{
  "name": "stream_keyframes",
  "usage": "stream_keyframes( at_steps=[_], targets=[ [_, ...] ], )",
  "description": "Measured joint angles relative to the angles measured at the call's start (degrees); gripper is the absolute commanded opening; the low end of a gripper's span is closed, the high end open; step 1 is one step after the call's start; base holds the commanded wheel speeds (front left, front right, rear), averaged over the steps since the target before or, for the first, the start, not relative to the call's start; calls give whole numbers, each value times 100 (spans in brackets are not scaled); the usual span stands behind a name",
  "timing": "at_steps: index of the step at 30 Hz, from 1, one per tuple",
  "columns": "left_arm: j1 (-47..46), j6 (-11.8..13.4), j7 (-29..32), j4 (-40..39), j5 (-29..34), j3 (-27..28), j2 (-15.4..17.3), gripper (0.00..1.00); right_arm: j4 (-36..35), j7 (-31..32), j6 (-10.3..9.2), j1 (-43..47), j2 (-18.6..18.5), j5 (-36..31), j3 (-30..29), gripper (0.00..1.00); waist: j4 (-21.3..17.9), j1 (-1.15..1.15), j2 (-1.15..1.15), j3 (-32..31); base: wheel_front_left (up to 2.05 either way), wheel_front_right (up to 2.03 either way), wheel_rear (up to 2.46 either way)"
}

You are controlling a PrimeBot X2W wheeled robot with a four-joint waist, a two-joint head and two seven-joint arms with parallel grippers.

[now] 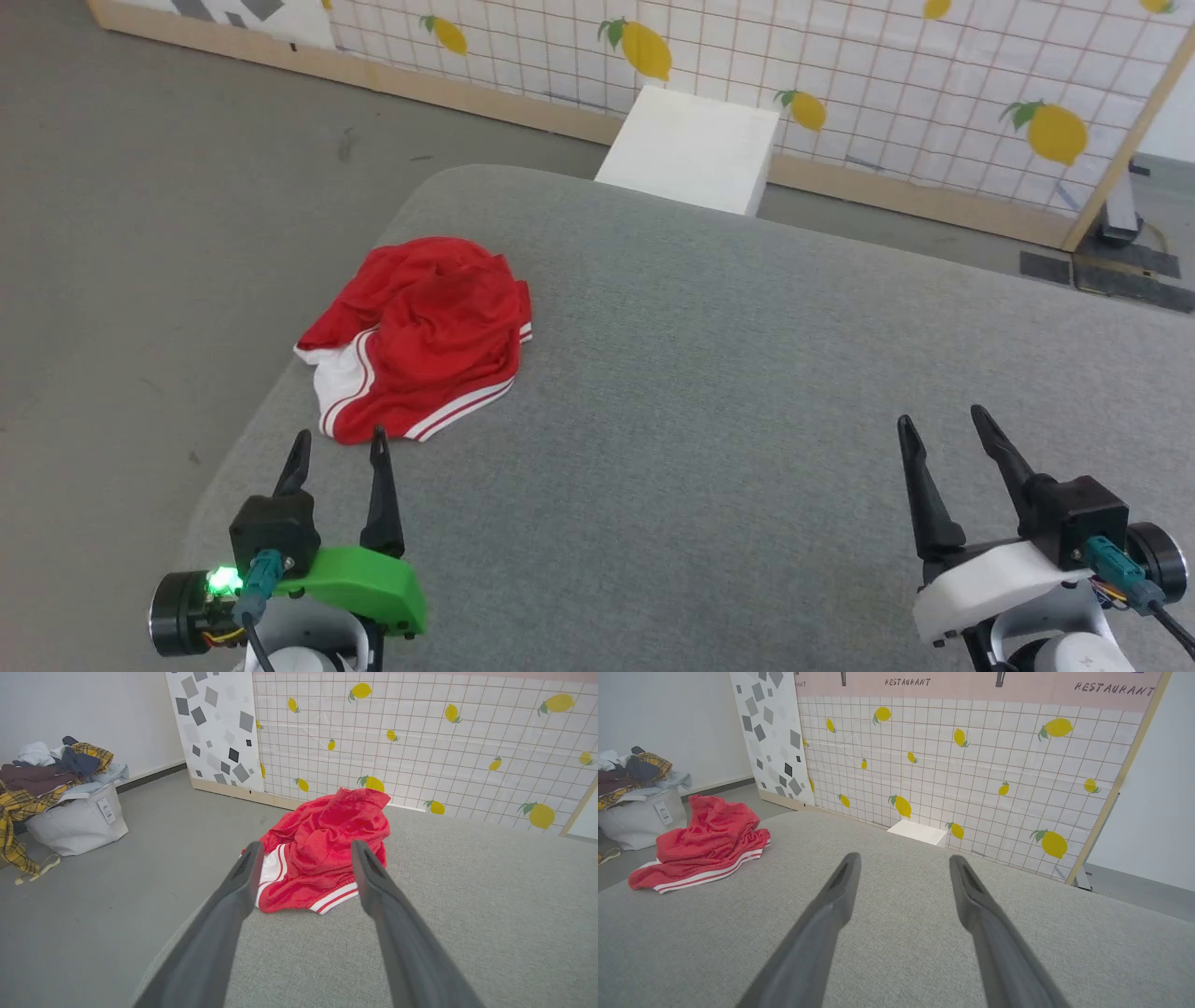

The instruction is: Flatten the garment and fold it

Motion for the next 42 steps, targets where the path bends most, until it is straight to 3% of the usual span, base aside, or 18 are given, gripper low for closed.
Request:
stream_keyframes(
  at_steps=[42],
  targets=[
    [-22,318,-497,371,-172,-104,104,100,270,-493,0,-120,3,99,-15,100,1161,0,0,-30,0,0,0]
  ],
)
